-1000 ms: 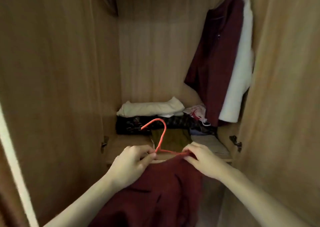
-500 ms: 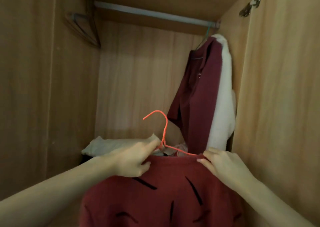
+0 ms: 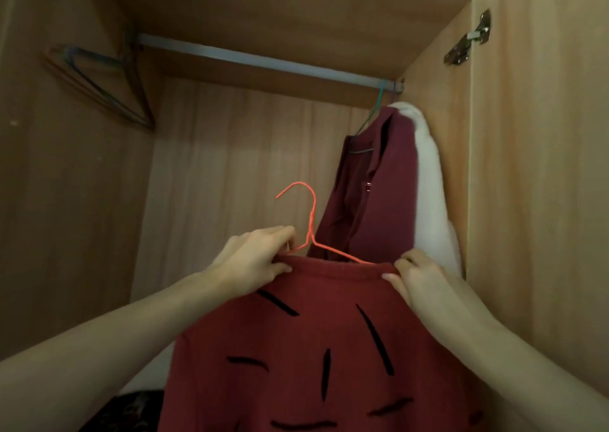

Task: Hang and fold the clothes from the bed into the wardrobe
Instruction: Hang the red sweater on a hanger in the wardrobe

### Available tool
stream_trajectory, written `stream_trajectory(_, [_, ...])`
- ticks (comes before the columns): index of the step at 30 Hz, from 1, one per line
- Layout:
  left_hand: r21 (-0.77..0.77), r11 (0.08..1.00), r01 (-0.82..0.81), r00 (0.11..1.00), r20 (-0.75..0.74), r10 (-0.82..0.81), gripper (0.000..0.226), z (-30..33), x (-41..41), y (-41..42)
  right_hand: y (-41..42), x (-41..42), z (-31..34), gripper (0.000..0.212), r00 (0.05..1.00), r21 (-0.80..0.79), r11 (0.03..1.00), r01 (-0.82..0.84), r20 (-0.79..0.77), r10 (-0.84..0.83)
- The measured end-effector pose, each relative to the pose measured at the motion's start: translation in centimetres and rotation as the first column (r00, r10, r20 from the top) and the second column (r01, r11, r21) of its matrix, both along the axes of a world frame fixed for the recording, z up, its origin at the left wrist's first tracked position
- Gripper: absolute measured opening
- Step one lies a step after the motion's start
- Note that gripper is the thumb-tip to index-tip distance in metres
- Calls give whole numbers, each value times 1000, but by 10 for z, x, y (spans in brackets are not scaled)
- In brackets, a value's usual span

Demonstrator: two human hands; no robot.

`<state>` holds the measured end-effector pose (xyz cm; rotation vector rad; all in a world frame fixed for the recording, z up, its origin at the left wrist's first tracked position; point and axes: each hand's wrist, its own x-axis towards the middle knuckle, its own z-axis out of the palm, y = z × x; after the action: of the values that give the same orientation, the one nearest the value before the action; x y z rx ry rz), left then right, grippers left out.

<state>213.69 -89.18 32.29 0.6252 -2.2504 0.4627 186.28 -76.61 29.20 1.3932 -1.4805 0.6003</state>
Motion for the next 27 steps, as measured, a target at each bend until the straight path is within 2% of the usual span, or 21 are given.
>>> stream_trajectory(3, [-47, 998, -35, 998, -57, 32, 32, 30, -13, -28, -10, 12, 43, 34, 998, 50, 997, 61, 7, -61])
stream_trajectory(7, [-238, 961, -140, 990, -19, 140, 21, 65, -34, -64, -27, 21, 84, 30, 981, 72, 981, 179, -87, -173])
stream_trajectory(10, [-369, 911, -186, 982, -95, 162, 19, 96, -48, -95, -47, 16, 111, 33, 933, 8, 946, 325, -167, -319])
stream_trajectory(15, [-600, 774, -200, 975, -198, 98, 42, 145, -77, -151, -82, 4, 157, 28, 930, -97, 948, 303, -189, -316])
stream_trajectory(19, [-582, 780, -231, 935, -355, 12, 34, 172, -111, -179, -104, 0, 198, 22, 937, -164, 957, 237, -222, -270])
stream_trajectory(22, [-498, 824, -271, 877, -481, -3, 34, 173, -142, -196, -119, -2, 218, 16, 897, -233, 917, 325, -232, -377])
stream_trajectory(25, [-520, 823, -229, 862, -501, -77, 46, 168, -165, -212, -131, -9, 227, 19, 856, -285, 861, 421, -188, -481])
stream_trajectory(27, [-541, 833, -112, 872, -457, -179, 47, 168, -174, -220, -140, -17, 234, 17, 844, -292, 845, 449, -173, -508])
